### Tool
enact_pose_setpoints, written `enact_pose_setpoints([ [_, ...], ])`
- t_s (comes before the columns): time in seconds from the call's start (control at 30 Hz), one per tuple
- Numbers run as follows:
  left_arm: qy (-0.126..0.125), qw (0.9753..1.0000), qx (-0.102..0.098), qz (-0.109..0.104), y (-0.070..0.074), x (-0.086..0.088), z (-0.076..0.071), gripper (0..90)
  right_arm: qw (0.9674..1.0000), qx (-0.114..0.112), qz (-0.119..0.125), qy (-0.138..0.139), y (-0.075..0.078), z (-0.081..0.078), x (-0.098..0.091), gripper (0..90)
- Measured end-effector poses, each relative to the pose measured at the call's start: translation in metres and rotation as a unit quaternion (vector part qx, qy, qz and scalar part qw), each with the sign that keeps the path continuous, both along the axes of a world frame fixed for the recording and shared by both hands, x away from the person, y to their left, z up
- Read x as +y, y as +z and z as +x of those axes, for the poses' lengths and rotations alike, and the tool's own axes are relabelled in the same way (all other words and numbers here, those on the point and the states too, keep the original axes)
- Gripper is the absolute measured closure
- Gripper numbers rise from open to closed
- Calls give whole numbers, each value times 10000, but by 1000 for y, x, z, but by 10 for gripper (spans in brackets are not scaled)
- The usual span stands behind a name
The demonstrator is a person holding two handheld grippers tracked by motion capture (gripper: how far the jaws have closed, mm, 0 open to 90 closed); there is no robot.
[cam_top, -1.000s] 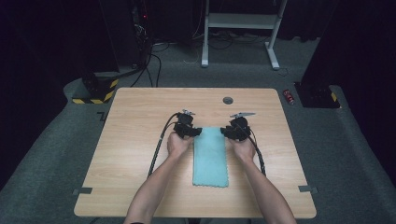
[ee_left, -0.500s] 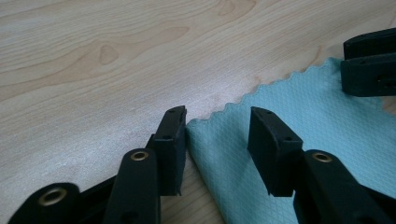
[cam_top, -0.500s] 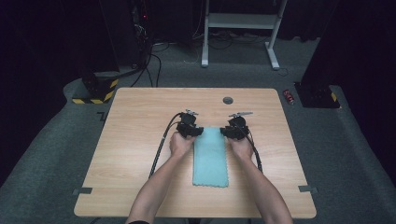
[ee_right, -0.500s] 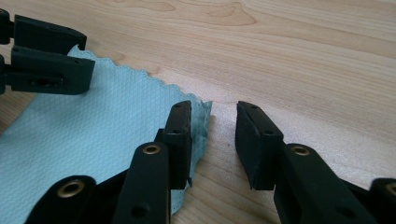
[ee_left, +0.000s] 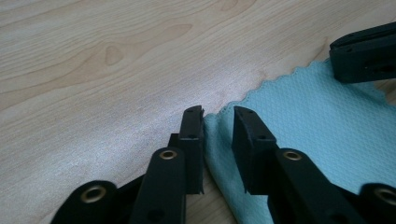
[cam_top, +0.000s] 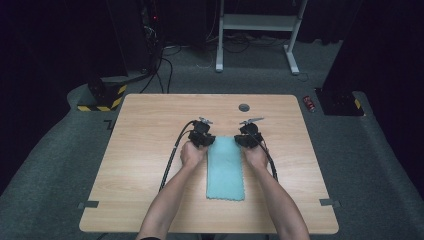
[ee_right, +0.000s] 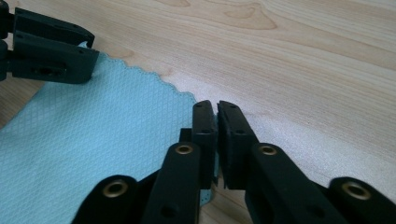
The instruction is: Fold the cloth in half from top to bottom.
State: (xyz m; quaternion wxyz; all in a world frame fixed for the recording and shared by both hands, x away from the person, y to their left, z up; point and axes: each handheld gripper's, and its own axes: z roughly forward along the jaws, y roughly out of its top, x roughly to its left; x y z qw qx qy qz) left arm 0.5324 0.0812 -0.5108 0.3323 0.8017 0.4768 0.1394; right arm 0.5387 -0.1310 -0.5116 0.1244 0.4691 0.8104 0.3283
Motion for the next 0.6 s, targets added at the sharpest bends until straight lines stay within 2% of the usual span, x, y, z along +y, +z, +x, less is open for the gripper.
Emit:
enact_pose_setpoints([
  [0.07, -17, 10000, -4, 14, 0, 0, 1, 788, 10000, 29, 7, 33, 0, 0, -1, 885],
  [0.17, -58, 9999, 62, -88, 0, -2, 2, 870, 10000, 14, -51, 61, 1, 0, 0, 898],
  [0.3, -144, 9998, 132, -87, 1, 0, 4, 889, 10000, 51, -39, 59, 1, -1, 0, 900],
  [0.4, -149, 9992, 203, -295, 3, 4, 4, 892, 9999, -5, -49, 139, 3, -2, -2, 900],
  [0.6, -356, 9977, 53, -580, 19, 6, -2, 893, 9996, -153, 80, 210, 17, -10, -4, 900],
])
